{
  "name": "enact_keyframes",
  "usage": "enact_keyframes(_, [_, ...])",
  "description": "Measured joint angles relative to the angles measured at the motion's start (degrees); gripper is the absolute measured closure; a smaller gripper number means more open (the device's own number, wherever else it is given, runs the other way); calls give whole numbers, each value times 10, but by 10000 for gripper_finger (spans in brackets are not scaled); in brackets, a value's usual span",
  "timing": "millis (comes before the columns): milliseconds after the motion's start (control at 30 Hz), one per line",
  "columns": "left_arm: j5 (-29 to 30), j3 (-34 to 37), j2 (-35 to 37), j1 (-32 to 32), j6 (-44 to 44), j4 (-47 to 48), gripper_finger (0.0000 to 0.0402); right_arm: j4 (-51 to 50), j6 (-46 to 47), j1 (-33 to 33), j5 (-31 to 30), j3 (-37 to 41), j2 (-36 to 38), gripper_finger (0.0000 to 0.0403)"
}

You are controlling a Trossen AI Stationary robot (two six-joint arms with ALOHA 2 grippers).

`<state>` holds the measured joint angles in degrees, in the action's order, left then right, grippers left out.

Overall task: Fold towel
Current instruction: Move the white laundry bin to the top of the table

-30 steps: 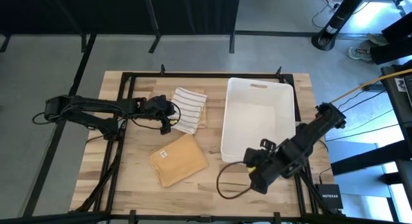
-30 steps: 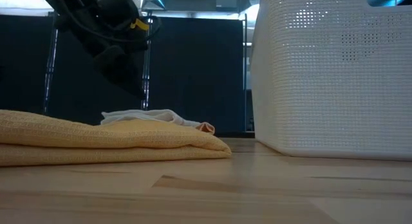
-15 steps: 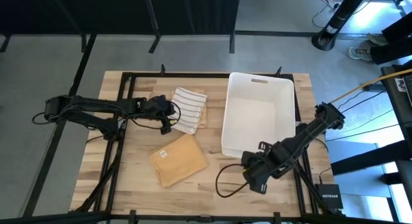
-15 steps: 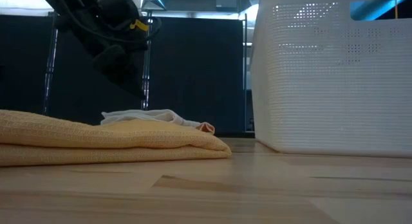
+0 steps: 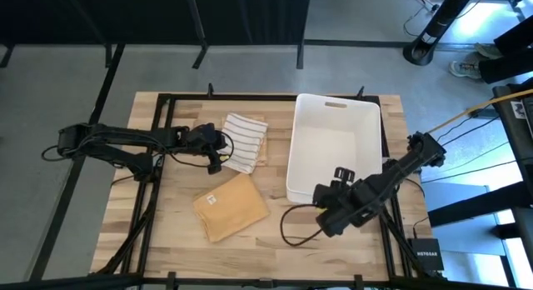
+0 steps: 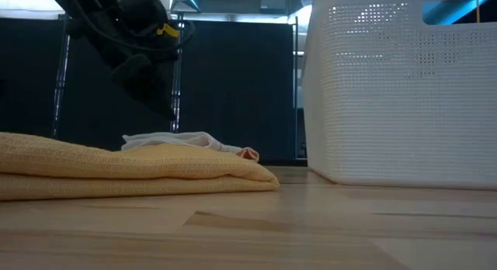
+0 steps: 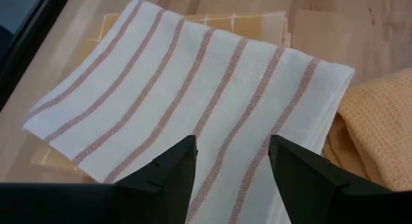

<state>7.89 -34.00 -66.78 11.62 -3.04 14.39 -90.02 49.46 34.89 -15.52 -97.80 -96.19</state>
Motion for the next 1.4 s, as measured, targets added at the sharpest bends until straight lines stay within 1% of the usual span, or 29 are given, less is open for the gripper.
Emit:
enact_keyframes(100, [0,0,0,0,1,0,215,1,-1,-9,25,41,-1,227])
enact_keyframes(167, [0,0,0,0,1,0,215,6,-3,-9,26,57,-1,242])
enact_keyframes(233, [0,0,0,0,1,0,215,17,-17,-8,26,61,-1,280])
enact_keyframes(333, [0,0,0,0,1,0,215,14,-20,-8,19,56,-1,369])
enact_keyframes(367, [0,0,0,0,1,0,215,15,-22,-8,15,54,-1,384])
enact_keyframes(400, [0,0,0,0,1,0,215,17,-17,-8,2,52,-1,387])
enact_keyframes(467, [0,0,0,0,1,0,215,21,-5,-7,-45,52,-1,384])
enact_keyframes(567, [0,0,0,0,1,0,215,20,-12,-7,-101,52,-1,395])
enact_keyframes(667, [0,0,0,0,1,0,215,19,-18,-9,-171,52,-1,392])
enact_keyframes(900, [0,0,0,0,0,0,215,18,-70,-42,-295,56,-2,397])
enact_keyframes(1067, [0,0,0,0,-1,0,215,5,-114,-92,-299,74,-3,397])
enact_keyframes(1233, [0,0,0,0,-3,0,215,0,-123,-127,-317,91,-3,398])
enact_keyframes(1300, [0,0,0,0,-3,0,215,1,-113,-145,-310,99,-3,398])
enact_keyframes(1400, [0,0,0,0,-1,0,215,0,-88,-177,-278,122,-3,399])
